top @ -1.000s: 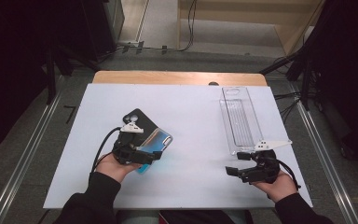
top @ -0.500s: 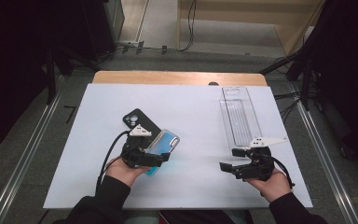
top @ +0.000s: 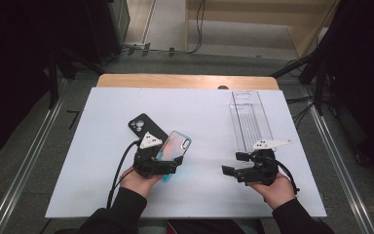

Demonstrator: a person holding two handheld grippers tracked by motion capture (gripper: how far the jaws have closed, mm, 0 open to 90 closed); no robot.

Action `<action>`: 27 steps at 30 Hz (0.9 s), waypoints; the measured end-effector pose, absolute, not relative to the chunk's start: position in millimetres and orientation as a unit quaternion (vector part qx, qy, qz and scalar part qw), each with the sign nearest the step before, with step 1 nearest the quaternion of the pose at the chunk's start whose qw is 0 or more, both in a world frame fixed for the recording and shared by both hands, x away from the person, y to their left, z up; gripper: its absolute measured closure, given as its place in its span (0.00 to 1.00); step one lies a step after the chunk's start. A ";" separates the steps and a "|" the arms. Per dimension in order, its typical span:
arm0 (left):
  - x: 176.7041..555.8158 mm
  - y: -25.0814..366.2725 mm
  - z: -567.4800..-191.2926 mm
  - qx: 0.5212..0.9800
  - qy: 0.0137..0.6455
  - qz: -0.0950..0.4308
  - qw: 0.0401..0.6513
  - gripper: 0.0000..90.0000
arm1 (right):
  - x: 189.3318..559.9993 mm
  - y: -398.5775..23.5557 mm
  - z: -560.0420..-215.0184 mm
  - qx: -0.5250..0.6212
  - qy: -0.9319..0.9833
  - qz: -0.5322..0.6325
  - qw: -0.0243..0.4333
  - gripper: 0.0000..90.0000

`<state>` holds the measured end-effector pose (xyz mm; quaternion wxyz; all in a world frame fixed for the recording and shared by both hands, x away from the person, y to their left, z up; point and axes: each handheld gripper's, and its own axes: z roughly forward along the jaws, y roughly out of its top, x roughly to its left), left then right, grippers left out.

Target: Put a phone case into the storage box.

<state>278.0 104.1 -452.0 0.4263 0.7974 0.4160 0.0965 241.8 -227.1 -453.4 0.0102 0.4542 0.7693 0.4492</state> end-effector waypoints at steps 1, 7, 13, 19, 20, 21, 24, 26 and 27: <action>278.0 104.1 -452.0 0.797 0.416 0.096 0.426 0.19 | 242.6 -225.4 -452.8 0.456 0.769 0.449 0.010 0.14; 275.7 100.7 -458.3 0.787 0.410 0.104 0.449 0.19 | 247.2 -216.6 -449.6 0.459 0.765 0.451 0.010 0.14; 273.0 100.0 -461.5 0.779 0.409 0.133 0.456 0.19 | 252.8 -209.6 -447.5 0.467 0.758 0.454 0.015 0.14; 271.8 97.6 -466.6 0.770 0.409 0.139 0.469 0.19 | 259.3 -201.4 -444.6 0.477 0.750 0.458 0.017 0.14; 271.4 96.9 -467.3 0.769 0.410 0.139 0.470 0.19 | 260.5 -200.2 -444.1 0.476 0.749 0.460 0.016 0.14; 271.0 96.3 -467.9 0.767 0.409 0.142 0.473 0.19 | 261.4 -198.7 -443.2 0.478 0.747 0.462 0.015 0.14; 270.3 94.5 -468.8 0.761 0.407 0.141 0.485 0.19 | 264.6 -195.2 -440.8 0.478 0.744 0.467 0.013 0.14; 270.1 93.1 -468.9 0.759 0.405 0.141 0.490 0.19 | 266.7 -192.3 -439.0 0.479 0.741 0.470 0.013 0.14; 269.8 92.5 -469.2 0.758 0.405 0.141 0.492 0.19 | 267.6 -190.9 -438.0 0.478 0.740 0.473 0.013 0.14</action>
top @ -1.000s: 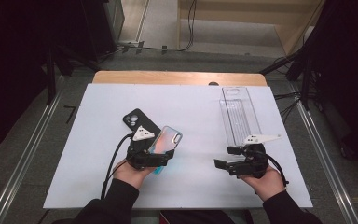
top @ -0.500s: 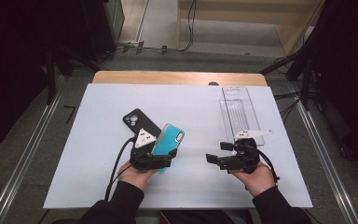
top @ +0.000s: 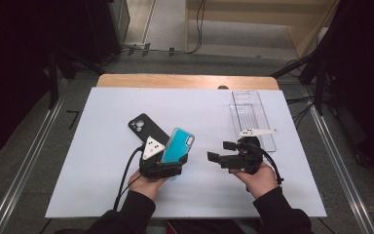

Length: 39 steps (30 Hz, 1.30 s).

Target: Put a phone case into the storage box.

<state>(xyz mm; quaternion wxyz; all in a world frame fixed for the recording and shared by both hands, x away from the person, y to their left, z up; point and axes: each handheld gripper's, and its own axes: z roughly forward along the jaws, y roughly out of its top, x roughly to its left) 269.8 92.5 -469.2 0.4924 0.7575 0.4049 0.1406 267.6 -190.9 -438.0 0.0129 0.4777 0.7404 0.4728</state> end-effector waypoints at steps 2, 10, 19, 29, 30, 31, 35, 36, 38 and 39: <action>269.2 91.6 -470.2 0.754 0.407 0.138 0.496 0.19 | 269.2 -187.8 -436.7 0.477 0.736 0.480 0.012 0.14; 268.0 90.1 -471.8 0.745 0.415 0.133 0.506 0.19 | 276.2 -177.4 -433.0 0.479 0.728 0.490 0.001 0.14; 265.0 89.5 -469.8 0.738 0.416 0.146 0.511 0.19 | 284.0 -168.3 -432.3 0.484 0.721 0.496 -0.011 0.15; 260.2 84.6 -470.3 0.741 0.405 0.159 0.511 0.19 | 292.2 -153.5 -434.3 0.485 0.720 0.496 -0.028 0.21; 259.9 84.1 -470.6 0.742 0.403 0.159 0.512 0.19 | 292.9 -152.1 -434.6 0.486 0.720 0.495 -0.028 0.22; 259.5 83.6 -470.8 0.742 0.402 0.161 0.512 0.19 | 293.9 -151.1 -435.1 0.486 0.721 0.493 -0.030 0.23; 256.8 81.2 -470.6 0.744 0.398 0.161 0.512 0.19 | 297.8 -147.3 -436.6 0.494 0.717 0.490 -0.040 0.28; 256.1 80.1 -470.5 0.743 0.400 0.160 0.513 0.19 | 299.1 -146.5 -437.2 0.496 0.719 0.485 -0.043 0.29; 254.5 78.1 -470.2 0.745 0.396 0.158 0.513 0.19 | 302.2 -145.6 -438.1 0.501 0.718 0.481 -0.057 0.34; 254.5 78.1 -470.2 0.745 0.396 0.158 0.513 0.19 | 302.2 -145.6 -438.1 0.501 0.718 0.481 -0.057 0.34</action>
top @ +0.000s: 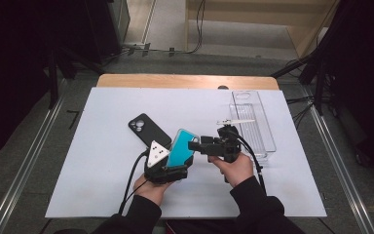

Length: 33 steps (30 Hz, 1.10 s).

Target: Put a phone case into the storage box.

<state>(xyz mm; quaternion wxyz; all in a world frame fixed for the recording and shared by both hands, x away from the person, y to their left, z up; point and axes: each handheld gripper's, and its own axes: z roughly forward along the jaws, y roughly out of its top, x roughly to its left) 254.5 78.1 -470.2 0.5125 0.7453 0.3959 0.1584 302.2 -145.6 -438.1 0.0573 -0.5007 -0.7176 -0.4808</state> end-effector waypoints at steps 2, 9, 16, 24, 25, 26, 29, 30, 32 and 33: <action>253.0 76.2 -469.9 0.747 0.395 0.157 0.512 0.19 | 305.2 -145.6 -438.4 -0.510 -0.710 -0.482 0.067 0.45; 250.4 73.8 -468.6 0.748 0.394 0.152 0.512 0.19 | 307.8 -147.2 -434.5 -0.516 -0.692 -0.493 0.106 0.83; 248.2 73.7 -465.4 0.743 0.383 0.164 0.523 0.19 | 306.4 -150.2 -430.0 -0.522 -0.674 -0.507 0.130 0.85; 251.6 73.0 -461.1 0.754 0.400 0.134 0.503 0.13 | 305.6 -150.1 -426.3 -0.523 -0.674 -0.506 0.130 0.86; 252.5 73.2 -460.8 0.755 0.406 0.123 0.501 0.13 | 305.6 -150.6 -425.4 -0.523 -0.676 -0.504 0.126 0.86; 253.0 73.4 -460.4 0.757 0.408 0.114 0.497 0.13 | 305.3 -151.2 -424.2 -0.524 -0.677 -0.503 0.121 0.86; 253.2 74.4 -458.1 0.764 0.403 0.101 0.493 0.13 | 305.7 -153.9 -421.7 -0.521 -0.685 -0.499 0.100 0.86; 253.6 74.3 -457.0 0.766 0.403 0.098 0.490 0.13 | 305.7 -154.6 -420.9 -0.522 -0.687 -0.497 0.094 0.86; 254.7 74.9 -454.8 0.768 0.402 0.090 0.490 0.13 | 305.6 -155.8 -419.6 -0.520 -0.691 -0.495 0.085 0.86; 255.4 75.4 -453.5 0.772 0.401 0.084 0.486 0.13 | 305.3 -156.2 -418.9 -0.520 -0.692 -0.494 0.080 0.86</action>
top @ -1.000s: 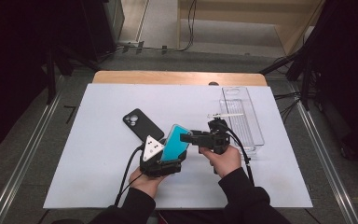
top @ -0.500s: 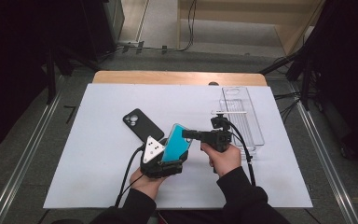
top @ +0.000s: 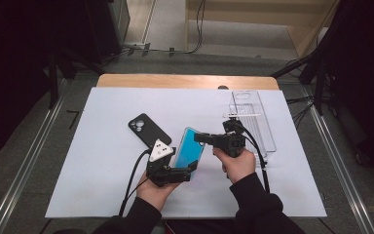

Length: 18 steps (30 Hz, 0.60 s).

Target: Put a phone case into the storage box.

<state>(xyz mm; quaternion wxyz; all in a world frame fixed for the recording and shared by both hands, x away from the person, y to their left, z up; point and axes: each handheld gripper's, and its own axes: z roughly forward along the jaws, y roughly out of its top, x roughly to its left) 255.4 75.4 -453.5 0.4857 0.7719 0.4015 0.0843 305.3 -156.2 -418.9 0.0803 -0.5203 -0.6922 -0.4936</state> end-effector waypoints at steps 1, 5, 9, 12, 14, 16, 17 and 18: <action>256.3 76.0 -452.4 0.774 0.401 0.078 0.483 0.13 | 305.2 -156.5 -418.3 -0.517 -0.695 -0.494 0.076 0.86; 258.4 77.5 -449.2 0.784 0.397 0.068 0.472 0.14 | 303.8 -156.3 -414.9 -0.508 -0.707 -0.489 0.057 0.86; 262.3 82.3 -441.7 0.794 0.391 0.051 0.463 0.15 | 300.3 -154.2 -409.0 -0.472 -0.737 -0.484 0.020 0.86; 265.3 85.8 -437.8 0.800 0.385 0.039 0.459 0.15 | 297.9 -153.5 -406.4 -0.452 -0.750 -0.482 0.004 0.86; 267.3 87.6 -435.6 0.805 0.382 0.032 0.453 0.15 | 296.4 -154.1 -404.7 -0.439 -0.758 -0.483 -0.001 0.86; 268.6 88.8 -434.4 0.808 0.379 0.026 0.450 0.15 | 295.8 -154.5 -404.1 -0.432 -0.760 -0.485 -0.006 0.86; 270.7 90.6 -432.2 0.808 0.379 0.016 0.450 0.15 | 295.3 -155.8 -403.1 -0.422 -0.765 -0.487 -0.007 0.86; 272.0 91.5 -431.0 0.809 0.378 0.010 0.450 0.16 | 295.1 -156.7 -402.7 -0.416 -0.767 -0.489 -0.009 0.86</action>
